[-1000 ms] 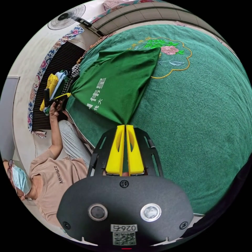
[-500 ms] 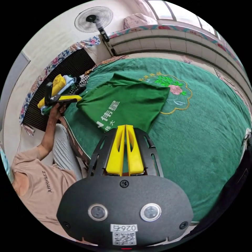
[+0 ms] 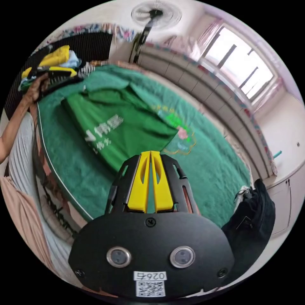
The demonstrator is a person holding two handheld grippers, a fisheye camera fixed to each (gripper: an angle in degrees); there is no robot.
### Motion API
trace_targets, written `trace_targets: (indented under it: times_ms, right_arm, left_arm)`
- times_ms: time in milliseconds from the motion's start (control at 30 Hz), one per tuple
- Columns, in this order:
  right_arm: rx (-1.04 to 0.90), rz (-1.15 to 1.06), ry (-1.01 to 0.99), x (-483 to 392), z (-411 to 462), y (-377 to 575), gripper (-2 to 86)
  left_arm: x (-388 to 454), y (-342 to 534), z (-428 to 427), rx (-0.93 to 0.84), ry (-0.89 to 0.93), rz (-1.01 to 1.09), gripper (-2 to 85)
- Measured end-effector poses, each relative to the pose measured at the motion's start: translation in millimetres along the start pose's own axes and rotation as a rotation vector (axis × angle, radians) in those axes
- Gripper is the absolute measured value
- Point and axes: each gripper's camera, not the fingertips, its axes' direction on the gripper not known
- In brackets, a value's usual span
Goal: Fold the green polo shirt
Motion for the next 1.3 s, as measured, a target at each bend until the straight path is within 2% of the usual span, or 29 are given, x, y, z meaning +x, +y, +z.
trace_targets:
  times_ms: [67, 100, 133, 167, 267, 333, 400, 433, 467, 500, 533, 667, 700, 867, 1000, 1133, 1200, 1233, 1300]
  right_arm:
    - [0.387, 0.118, 0.080, 17.1, -72.3, 13.9, -1.4]
    - [0.456, 0.143, 0.078, 20.7, -85.0, 17.4, -1.4]
    - [0.549, 0.149, 0.022, 26.5, -102.8, 20.4, -1.4]
    - [0.578, 0.116, -0.118, 32.6, -112.2, 16.3, -1.4]
    - [0.553, 0.121, -0.453, 44.0, -123.1, -7.4, -1.3]
    - [0.619, 0.117, -0.430, 41.7, -134.8, -13.7, -1.1]
    - [0.662, 0.094, -0.361, 39.8, -144.5, -18.7, -0.6]
    - [0.656, 0.063, -0.341, 39.9, -147.7, -24.0, 0.3]
    - [0.616, 0.025, -0.353, 41.4, -147.6, -32.6, 1.7]
    - [0.582, 0.012, -0.363, 42.9, -146.3, -38.1, 3.0]
    - [0.515, -0.009, -0.383, 45.4, -142.5, -48.9, 5.7]
    - [0.301, -0.086, -0.366, 41.4, -128.8, -77.1, 7.3]
    - [0.273, -0.096, -0.355, 38.8, -127.1, -79.2, 7.5]
    - [0.082, -0.278, -0.084, -9.0, -113.9, -100.1, 9.2]
    - [-0.047, -0.422, 0.038, -39.7, -86.6, -126.6, 11.0]
    - [-0.111, -0.466, 0.104, -46.6, -70.5, -164.2, 13.9]
    - [-0.126, -0.435, 0.091, -37.8, -72.1, -181.4, 13.7]
    - [-0.132, -0.418, 0.105, -33.2, -70.9, -189.6, 10.6]
    - [-0.156, -0.449, 0.242, -34.8, -62.9, -196.5, 8.3]
  left_arm:
    - [-10.0, 17.7, -74.1, 0.427, 0.293, -0.017, -0.9]
    - [-11.2, 23.9, -89.5, 0.533, 0.382, 0.000, -0.9]
    - [-11.2, 35.8, -116.1, 0.716, 0.539, 0.051, -0.9]
    - [-8.7, 43.6, -137.3, 0.839, 0.637, 0.075, -0.9]
    - [13.0, 44.2, -177.9, 0.959, 0.721, 0.222, -0.7]
    - [22.9, 33.9, -191.9, 0.957, 0.833, 0.298, -0.4]
    - [32.1, 29.9, -200.0, 1.054, 0.939, 0.359, 0.3]
    - [39.4, 24.4, -202.9, 1.075, 0.975, 0.366, 3.2]
    - [50.3, 13.8, -205.0, 1.031, 0.946, 0.355, 8.5]
    - [58.1, 6.6, -205.6, 0.986, 0.902, 0.346, 9.6]
    - [77.8, -8.5, -204.8, 0.870, 0.780, 0.365, 11.8]
    - [174.1, -52.1, -170.9, 0.388, 0.269, 0.570, 14.2]
    - [187.3, -55.4, -163.5, 0.329, 0.213, 0.604, 15.0]
    - [268.0, -64.0, -115.6, -0.022, -0.057, 0.840, 19.1]
    - [299.9, -75.9, -108.2, -0.126, -0.136, 0.908, 17.5]
    - [331.3, -91.0, -85.9, -0.280, -0.392, 1.007, 12.0]
    - [343.1, -95.6, -75.8, -0.339, -0.467, 1.026, 10.4]
    - [352.0, -100.1, -75.5, -0.361, -0.476, 1.035, 9.4]
    - [361.3, -109.2, -76.1, -0.384, -0.494, 1.027, 8.8]
